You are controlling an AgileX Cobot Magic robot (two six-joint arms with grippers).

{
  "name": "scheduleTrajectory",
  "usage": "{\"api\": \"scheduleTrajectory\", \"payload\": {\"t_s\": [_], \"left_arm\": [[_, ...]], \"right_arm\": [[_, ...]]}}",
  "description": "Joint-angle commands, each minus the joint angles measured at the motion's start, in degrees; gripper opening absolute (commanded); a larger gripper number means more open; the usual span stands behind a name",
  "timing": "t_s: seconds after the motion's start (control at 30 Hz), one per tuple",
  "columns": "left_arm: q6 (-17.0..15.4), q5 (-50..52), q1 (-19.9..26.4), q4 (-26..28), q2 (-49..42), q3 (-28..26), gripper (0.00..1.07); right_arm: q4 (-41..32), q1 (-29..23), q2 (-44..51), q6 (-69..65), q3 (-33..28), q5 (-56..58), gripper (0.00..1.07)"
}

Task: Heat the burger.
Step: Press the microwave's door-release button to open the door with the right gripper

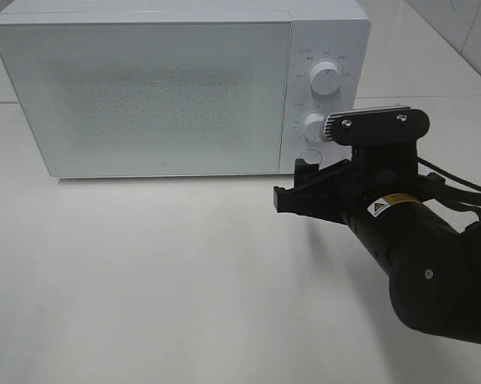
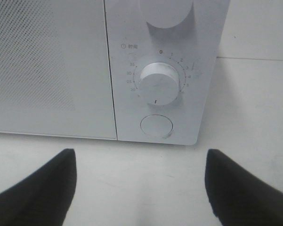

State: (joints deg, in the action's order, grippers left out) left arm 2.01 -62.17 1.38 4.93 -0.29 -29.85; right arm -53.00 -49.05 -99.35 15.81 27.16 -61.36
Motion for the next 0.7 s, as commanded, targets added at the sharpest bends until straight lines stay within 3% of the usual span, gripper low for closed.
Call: {"api": "scheduleTrajectory", "payload": {"t_s": [0.03, 0.7], "left_arm": [[-0.4, 0.74, 0.0, -0.06, -0.86, 0.23, 1.0], [-0.4, 0.74, 0.0, -0.06, -0.86, 0.23, 1.0]], "right_arm": [[0.06, -0.11, -0.06, -9.63, 0.46, -0.17, 0.7], [0.11, -0.11, -0.11, -61.71, 0.46, 0.0, 0.38]]}}
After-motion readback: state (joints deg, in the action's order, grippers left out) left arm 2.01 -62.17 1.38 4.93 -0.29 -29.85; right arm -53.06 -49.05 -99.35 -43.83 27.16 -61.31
